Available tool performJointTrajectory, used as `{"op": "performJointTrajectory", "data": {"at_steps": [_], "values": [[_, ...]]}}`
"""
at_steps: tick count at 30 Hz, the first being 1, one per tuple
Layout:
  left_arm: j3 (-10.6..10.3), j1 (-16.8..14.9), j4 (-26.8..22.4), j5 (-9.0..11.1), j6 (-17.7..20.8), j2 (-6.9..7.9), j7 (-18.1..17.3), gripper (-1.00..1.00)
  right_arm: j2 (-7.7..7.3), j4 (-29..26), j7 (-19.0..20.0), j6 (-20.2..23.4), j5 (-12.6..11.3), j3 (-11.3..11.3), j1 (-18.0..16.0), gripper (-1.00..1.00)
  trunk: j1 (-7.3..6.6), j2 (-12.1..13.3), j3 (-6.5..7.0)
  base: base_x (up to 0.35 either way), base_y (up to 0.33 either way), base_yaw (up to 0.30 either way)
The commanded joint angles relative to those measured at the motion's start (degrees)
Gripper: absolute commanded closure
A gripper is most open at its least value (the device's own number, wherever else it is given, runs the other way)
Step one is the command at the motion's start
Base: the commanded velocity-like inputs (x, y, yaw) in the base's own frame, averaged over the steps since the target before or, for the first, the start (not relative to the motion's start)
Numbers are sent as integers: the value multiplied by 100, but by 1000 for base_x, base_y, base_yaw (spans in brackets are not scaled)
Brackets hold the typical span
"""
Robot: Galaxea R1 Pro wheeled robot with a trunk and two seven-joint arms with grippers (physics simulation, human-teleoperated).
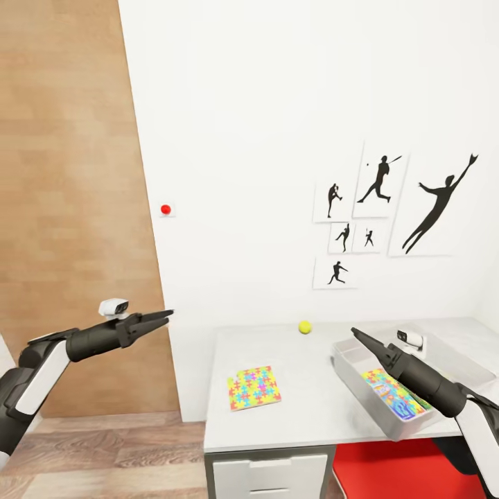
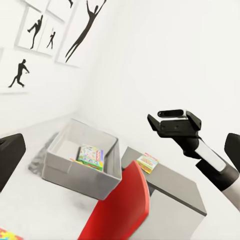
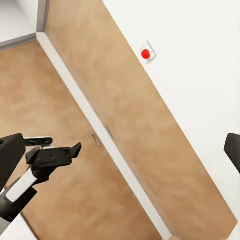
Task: Put all the toys in the child's room - the three board games (two on the bed and one on the table), the two jigsaw puzzles on the table, and the tennis ball on the table - inside the toy box on the table in the child's room.
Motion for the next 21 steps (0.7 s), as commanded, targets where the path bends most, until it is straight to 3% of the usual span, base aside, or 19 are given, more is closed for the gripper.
{"op": "performJointTrajectory", "data": {"at_steps": [1,7,21], "values": [[-8,-3,11,49,51,6,1,-100,0,0,1,42,-30,-1,-3,-100,2,-5,-9,15,283,0],[33,-3,30,45,51,6,-6,-100,0,15,1,44,-30,-1,-3,-100,2,-5,-52,58,207,0],[40,-4,58,35,43,6,0,-100,0,21,-7,45,-30,3,-2,-100,2,-5,-154,61,54,0]]}}
